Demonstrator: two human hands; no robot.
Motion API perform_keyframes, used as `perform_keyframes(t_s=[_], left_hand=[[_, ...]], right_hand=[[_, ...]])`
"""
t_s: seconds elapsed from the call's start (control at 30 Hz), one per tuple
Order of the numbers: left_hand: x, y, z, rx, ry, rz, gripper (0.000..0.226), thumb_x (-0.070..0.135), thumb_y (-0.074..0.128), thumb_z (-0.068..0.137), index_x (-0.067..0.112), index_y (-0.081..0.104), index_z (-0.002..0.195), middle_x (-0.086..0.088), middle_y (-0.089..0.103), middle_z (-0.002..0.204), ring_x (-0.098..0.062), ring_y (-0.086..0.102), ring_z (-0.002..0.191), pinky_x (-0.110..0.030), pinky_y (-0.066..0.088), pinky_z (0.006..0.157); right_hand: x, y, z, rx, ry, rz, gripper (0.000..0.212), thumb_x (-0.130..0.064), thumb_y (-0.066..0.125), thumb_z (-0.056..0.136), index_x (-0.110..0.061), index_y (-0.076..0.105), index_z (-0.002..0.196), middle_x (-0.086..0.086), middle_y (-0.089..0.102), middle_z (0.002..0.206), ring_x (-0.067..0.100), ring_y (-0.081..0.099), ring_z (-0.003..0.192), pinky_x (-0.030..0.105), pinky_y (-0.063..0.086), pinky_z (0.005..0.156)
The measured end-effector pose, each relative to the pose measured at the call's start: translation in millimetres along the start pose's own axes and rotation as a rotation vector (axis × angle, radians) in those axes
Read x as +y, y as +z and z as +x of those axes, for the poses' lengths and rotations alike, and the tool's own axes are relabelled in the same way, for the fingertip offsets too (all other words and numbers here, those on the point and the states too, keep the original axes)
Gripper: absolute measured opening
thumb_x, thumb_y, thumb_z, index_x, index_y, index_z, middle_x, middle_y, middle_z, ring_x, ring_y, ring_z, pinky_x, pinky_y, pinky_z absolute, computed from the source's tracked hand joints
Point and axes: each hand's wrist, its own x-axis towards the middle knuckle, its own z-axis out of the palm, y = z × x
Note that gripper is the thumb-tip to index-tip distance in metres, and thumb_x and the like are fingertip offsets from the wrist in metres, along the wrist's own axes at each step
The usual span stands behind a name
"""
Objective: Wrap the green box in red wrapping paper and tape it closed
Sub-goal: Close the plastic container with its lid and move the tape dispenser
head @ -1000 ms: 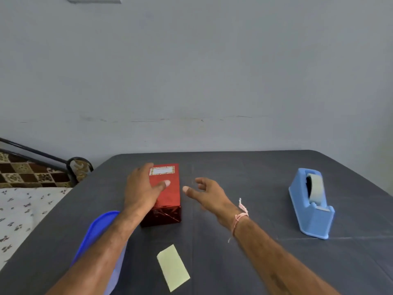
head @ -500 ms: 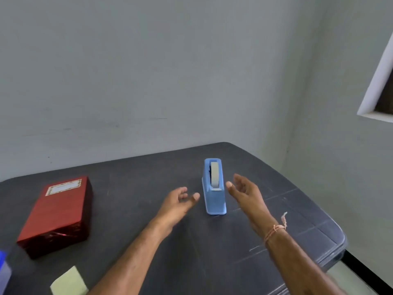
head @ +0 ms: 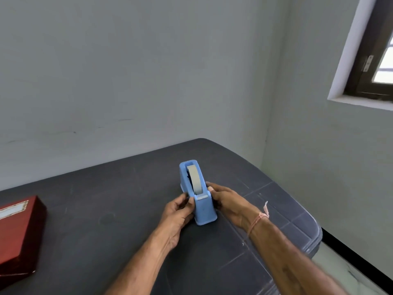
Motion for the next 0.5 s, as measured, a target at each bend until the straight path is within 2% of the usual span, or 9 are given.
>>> perform_keyframes(t_s=[0.13,0.2,0.27,0.33,0.5], left_hand=[[-18.6,60.2,-9.5,-0.005,0.026,-0.061,0.038,0.023,0.07,0.094,0.015,0.067,0.132,0.0,0.076,0.119,-0.017,0.072,0.111,-0.03,0.061,0.09],[-27.8,90.5,-12.8,0.006,0.034,-0.042,0.057,0.035,0.079,0.083,0.014,0.066,0.134,0.0,0.076,0.119,-0.018,0.073,0.111,-0.038,0.059,0.097],[-35.6,111.9,-15.0,0.046,0.039,-0.012,0.07,0.041,0.083,0.076,0.013,0.064,0.137,0.0,0.076,0.12,-0.015,0.073,0.109,-0.039,0.059,0.098],[-40.6,129.0,-18.9,0.078,0.045,-0.004,0.066,0.036,0.084,0.08,0.013,0.064,0.138,0.0,0.075,0.12,-0.013,0.073,0.107,-0.037,0.06,0.096],[-38.8,140.0,-24.2,0.094,0.027,0.019,0.06,0.035,0.082,0.084,0.015,0.062,0.137,0.0,0.071,0.125,-0.015,0.07,0.109,-0.041,0.059,0.097]], right_hand=[[-4.5,-52.7,-30.6,0.055,0.002,0.014,0.034,-0.014,0.045,0.108,-0.015,0.059,0.139,0.004,0.071,0.128,0.019,0.065,0.12,0.034,0.051,0.105],[-2.9,-78.9,-49.4,0.077,0.0,0.032,0.033,-0.013,0.045,0.108,-0.014,0.06,0.137,0.005,0.072,0.126,0.019,0.067,0.117,0.032,0.053,0.101],[1.0,-95.4,-65.1,0.074,0.009,0.064,0.031,-0.013,0.043,0.108,-0.017,0.063,0.132,0.005,0.073,0.125,0.018,0.069,0.114,0.032,0.054,0.1],[4.5,-107.2,-75.2,0.089,0.002,0.094,0.031,-0.015,0.043,0.109,-0.017,0.063,0.132,0.005,0.072,0.126,0.02,0.068,0.117,0.032,0.055,0.099],[12.8,-115.3,-74.4,0.146,0.006,0.15,0.034,-0.017,0.041,0.11,-0.013,0.062,0.136,0.008,0.072,0.127,0.022,0.068,0.115,0.031,0.058,0.093]])
